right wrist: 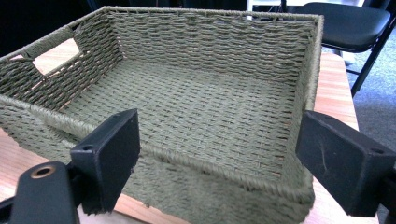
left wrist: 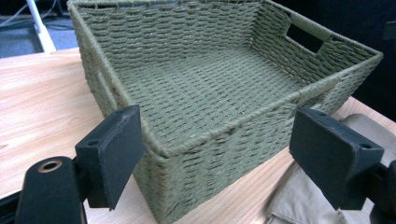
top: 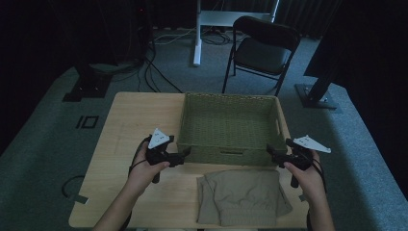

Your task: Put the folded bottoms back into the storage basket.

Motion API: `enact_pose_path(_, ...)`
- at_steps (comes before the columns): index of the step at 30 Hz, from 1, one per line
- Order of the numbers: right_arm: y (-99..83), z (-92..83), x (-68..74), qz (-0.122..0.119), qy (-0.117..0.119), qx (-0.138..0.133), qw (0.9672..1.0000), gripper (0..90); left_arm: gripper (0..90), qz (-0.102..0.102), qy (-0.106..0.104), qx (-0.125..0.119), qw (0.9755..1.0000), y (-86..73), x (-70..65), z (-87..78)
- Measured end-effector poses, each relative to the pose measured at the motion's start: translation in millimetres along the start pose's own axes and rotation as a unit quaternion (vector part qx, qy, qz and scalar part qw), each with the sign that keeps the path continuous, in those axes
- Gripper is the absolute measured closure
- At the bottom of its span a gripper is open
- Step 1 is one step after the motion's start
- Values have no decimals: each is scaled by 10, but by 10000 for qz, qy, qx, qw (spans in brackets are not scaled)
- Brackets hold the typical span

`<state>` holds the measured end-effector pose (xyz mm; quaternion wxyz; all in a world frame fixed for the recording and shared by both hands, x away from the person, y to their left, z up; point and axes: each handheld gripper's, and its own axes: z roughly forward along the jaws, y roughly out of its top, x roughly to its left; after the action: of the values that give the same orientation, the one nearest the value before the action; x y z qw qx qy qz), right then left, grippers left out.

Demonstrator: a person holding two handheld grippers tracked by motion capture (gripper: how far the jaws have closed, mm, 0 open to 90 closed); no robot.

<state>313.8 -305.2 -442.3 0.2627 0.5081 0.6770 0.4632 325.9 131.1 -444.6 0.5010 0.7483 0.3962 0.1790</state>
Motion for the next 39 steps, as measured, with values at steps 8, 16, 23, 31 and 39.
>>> enact_pose_path(8, -82, -94, 16, -46, -17, -3, 10000, 134, 184, 141, -137, 42, 9998, -75, -144, -12)
enact_pose_path(16, -248, -161, 11, 1, -49, 6, 10000, 134, 184, 159, -399, 166, 9989, -214, -309, 13)
enact_pose_path(23, -399, -200, -30, 100, -107, 4, 9999, 134, 184, 128, -412, 271, 9987, -362, -383, 44)
enact_pose_path(31, -624, -183, -37, 262, -63, 164, 9995, 134, 184, 73, -495, 450, 9977, -535, -493, 142)
enact_pose_path(39, -835, -120, -41, 366, -45, 420, 9984, 134, 184, -66, -607, 658, 9960, -684, -612, 253)
